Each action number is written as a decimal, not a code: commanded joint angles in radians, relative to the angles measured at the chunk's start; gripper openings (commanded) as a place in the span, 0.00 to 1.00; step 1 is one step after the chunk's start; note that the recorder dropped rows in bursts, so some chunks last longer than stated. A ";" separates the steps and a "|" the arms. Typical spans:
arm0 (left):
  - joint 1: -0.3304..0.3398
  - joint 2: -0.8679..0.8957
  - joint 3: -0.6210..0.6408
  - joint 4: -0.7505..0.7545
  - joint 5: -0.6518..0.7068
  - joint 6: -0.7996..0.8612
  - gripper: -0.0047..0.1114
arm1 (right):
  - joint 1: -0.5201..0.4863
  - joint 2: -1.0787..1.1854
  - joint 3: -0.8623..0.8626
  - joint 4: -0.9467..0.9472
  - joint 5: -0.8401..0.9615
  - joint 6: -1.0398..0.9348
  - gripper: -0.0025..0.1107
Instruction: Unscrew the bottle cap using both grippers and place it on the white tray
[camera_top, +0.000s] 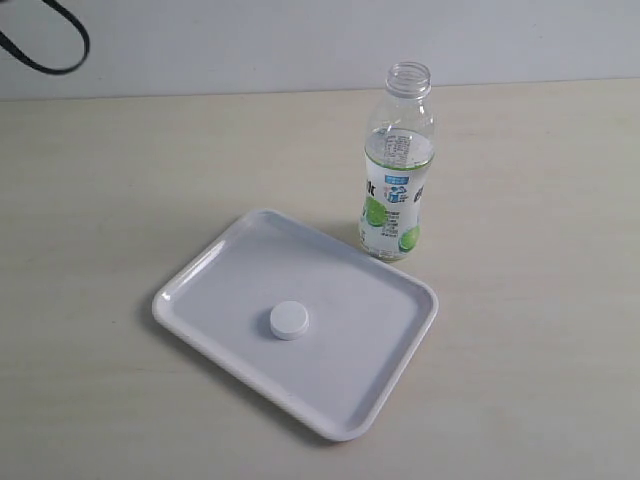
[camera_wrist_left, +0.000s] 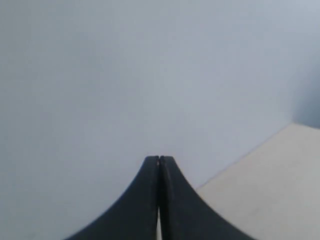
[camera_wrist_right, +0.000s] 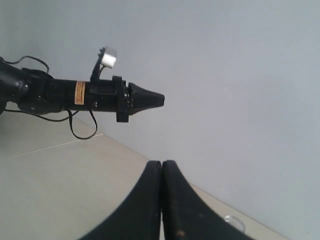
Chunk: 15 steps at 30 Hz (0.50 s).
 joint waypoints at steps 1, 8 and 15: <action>0.004 -0.111 0.002 -0.003 -0.002 -0.003 0.04 | 0.002 -0.004 0.005 0.000 -0.009 -0.004 0.02; 0.004 -0.280 0.002 0.037 0.058 0.069 0.04 | 0.002 -0.004 0.005 0.000 -0.009 -0.002 0.02; 0.004 -0.485 0.004 0.042 0.528 -0.135 0.04 | 0.002 -0.004 0.005 0.000 -0.009 -0.004 0.02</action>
